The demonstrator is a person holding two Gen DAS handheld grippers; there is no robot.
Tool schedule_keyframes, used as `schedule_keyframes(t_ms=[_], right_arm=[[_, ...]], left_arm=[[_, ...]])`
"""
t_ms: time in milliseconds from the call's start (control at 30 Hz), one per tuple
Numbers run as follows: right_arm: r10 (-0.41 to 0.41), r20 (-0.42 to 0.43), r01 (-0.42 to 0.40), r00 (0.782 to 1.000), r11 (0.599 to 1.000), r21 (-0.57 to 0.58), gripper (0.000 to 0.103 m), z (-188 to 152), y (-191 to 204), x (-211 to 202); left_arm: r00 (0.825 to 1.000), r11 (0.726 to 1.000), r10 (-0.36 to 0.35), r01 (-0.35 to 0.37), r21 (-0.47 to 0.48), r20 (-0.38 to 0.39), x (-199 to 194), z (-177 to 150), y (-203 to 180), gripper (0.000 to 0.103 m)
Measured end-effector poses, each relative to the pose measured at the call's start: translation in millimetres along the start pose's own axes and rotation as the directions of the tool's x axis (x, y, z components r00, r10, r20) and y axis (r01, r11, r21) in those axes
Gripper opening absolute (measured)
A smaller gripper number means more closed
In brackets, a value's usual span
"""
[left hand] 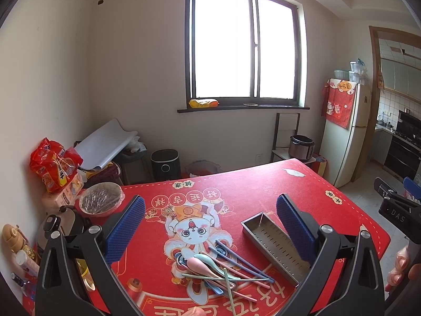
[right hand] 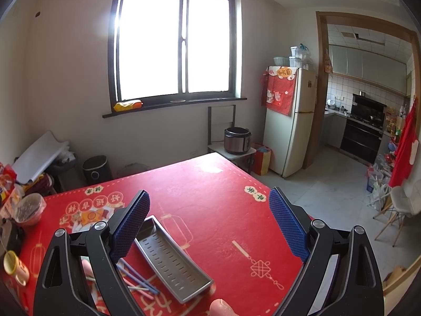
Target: Organize utensils
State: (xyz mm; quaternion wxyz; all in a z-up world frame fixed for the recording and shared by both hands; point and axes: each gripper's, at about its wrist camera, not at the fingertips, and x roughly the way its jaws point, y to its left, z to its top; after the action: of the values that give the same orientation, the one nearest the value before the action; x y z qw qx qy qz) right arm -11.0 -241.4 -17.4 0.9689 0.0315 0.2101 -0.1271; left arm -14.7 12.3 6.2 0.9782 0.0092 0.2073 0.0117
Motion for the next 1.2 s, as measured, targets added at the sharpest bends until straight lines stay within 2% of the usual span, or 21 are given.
schedule_keyframes(t_ms=[600,733,800,967,1067,1200], right_arm=[[0.027,-0.019,-0.027,0.999,0.999,-0.022,0.089,6.6,8.2,11.6],[0.056,-0.032,-0.057,0.998,0.998,-0.017,0.089,8.1,8.3,19.3],[0.101,-0.053,-0.102,0.993,0.995,-0.015,0.089,5.5,9.8,26.4],[0.242,-0.100,-0.249,0.965,0.967,-0.058,0.089,-2.0,25.9,48.8],[0.348,-0.132,-0.359,0.928,0.930,-0.072,0.089,-6.6,37.4,61.0],[0.428,-0.170,-0.446,0.888,0.891,-0.083,0.089,-19.4,51.5,79.0]], left_arm=[[1.000,0.999,0.021,-0.022,-0.031,-0.017,8.2,-3.1,9.6,0.098],[0.999,0.998,0.043,-0.044,-0.040,-0.027,11.0,-5.2,9.3,0.098],[0.998,0.998,0.048,-0.050,-0.047,-0.044,13.7,-8.3,9.8,0.098],[0.989,0.993,0.100,-0.106,-0.053,-0.111,24.9,-24.2,16.1,0.098],[0.982,0.989,0.108,-0.122,-0.084,-0.153,29.5,-38.2,22.6,0.098],[0.958,0.969,0.186,-0.216,-0.120,-0.221,37.0,-60.8,32.1,0.098]])
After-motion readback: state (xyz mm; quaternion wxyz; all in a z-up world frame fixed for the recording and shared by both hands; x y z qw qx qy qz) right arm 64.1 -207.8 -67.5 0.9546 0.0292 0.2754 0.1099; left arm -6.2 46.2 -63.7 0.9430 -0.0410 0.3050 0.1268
